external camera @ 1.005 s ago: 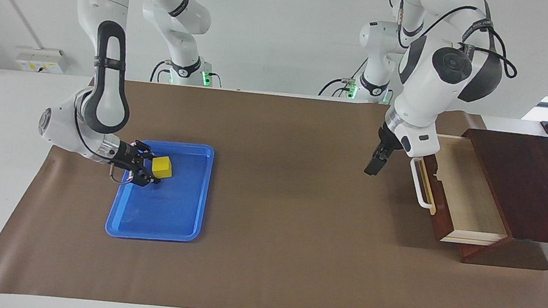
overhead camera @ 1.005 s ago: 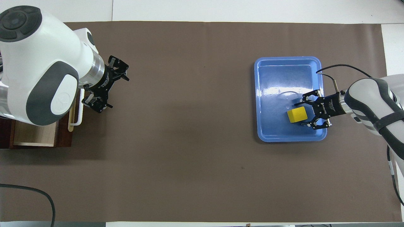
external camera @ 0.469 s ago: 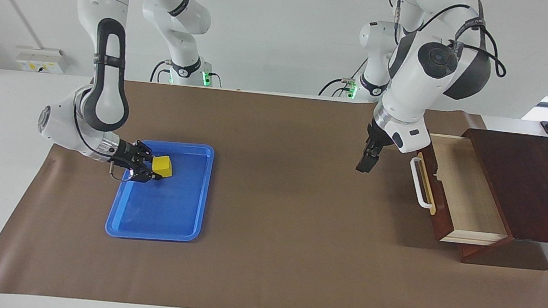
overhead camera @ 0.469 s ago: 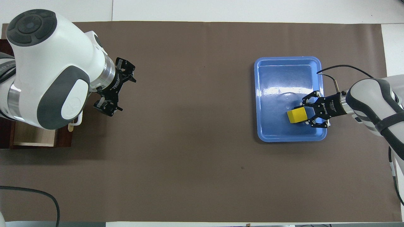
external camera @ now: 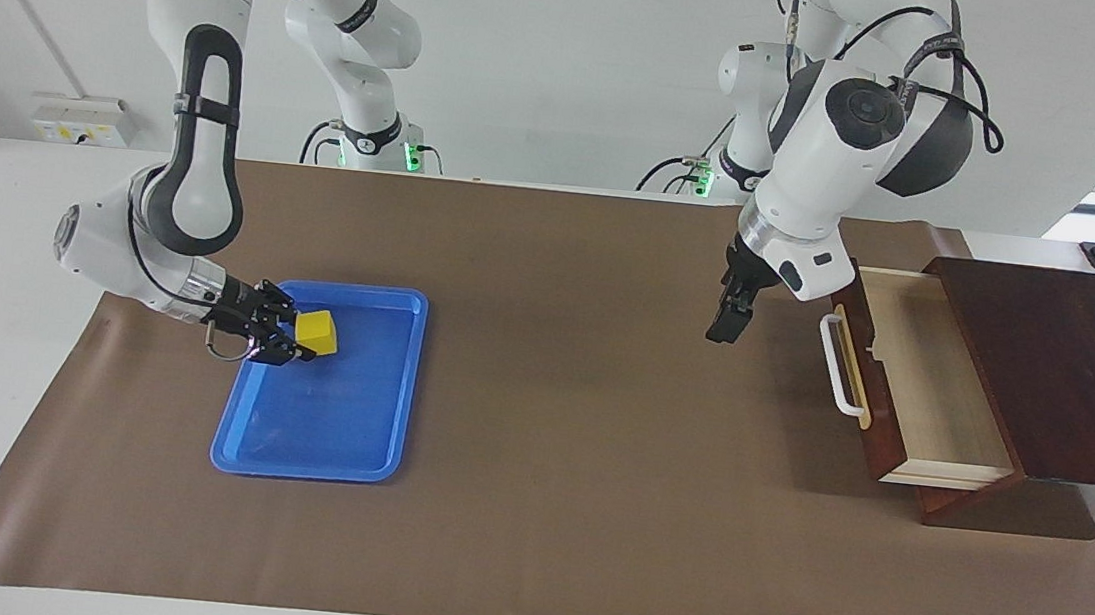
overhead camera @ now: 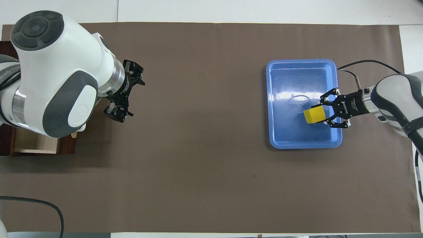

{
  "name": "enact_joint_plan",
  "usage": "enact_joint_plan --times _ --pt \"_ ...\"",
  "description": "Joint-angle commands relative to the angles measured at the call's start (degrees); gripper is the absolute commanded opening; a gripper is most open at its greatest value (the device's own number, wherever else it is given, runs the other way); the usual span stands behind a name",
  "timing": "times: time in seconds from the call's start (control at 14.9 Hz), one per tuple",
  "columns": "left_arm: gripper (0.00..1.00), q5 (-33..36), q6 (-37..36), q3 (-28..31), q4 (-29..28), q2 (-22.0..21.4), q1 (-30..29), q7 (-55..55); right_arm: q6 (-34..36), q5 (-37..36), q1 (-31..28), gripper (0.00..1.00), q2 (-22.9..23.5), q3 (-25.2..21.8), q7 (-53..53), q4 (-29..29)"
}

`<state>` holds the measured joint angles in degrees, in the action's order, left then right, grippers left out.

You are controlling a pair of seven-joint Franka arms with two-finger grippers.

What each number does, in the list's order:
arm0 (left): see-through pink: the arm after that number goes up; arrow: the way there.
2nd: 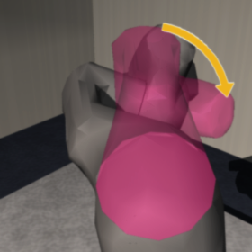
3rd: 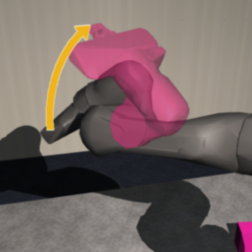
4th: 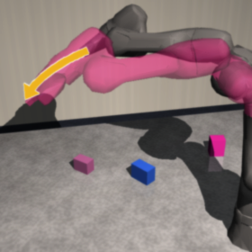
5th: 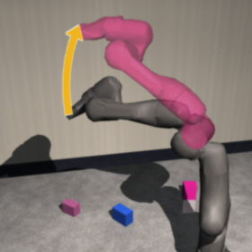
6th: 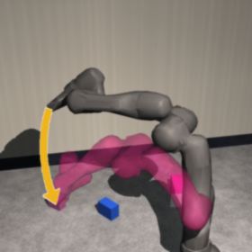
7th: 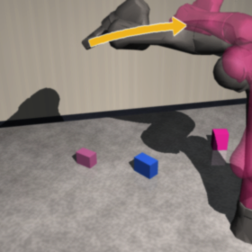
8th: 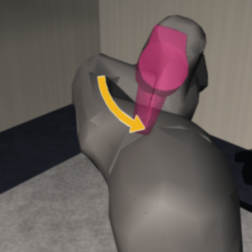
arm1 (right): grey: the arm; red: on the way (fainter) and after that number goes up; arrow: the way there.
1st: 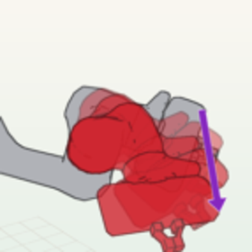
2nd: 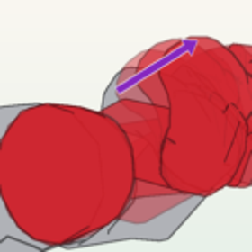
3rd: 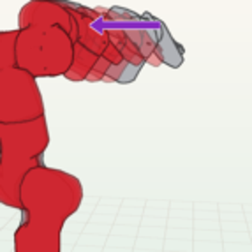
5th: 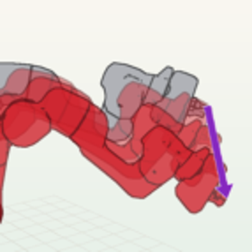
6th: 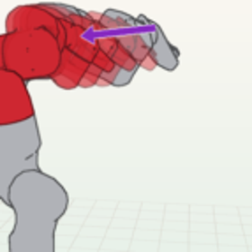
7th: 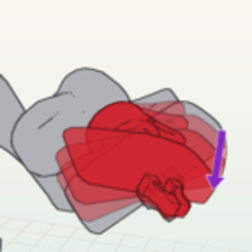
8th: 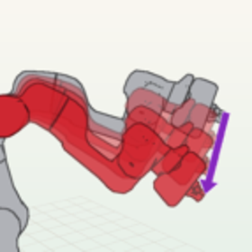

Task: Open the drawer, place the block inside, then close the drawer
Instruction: 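Carry the yellow block toward the left gripper with the right gripper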

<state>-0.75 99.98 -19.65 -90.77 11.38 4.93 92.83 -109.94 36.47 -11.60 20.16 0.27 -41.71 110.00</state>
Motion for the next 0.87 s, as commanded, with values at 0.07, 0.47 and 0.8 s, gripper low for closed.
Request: enact_joint_plan --times 0.07,0.47,0.8 --pt "1.0 -0.31 0.39 -0.39 1.29 0.75 0.08 4.88 2.27 1.23 0.7 0.0 -0.74 2.18 -11.24 -4.52" --pt "1.0 0.31 1.79 -1.62 1.29 0.84 0.08 13.68 -1.32 1.41 10.62 0.0 -2.67 3.42 -31.82 -7.7" --pt "1.0 1.7 3.46 -3.81 1.47 1.63 0.34 19.31 -9.4 5.08 19.06 0.0 -2.67 3.42 -42.56 -8.4"
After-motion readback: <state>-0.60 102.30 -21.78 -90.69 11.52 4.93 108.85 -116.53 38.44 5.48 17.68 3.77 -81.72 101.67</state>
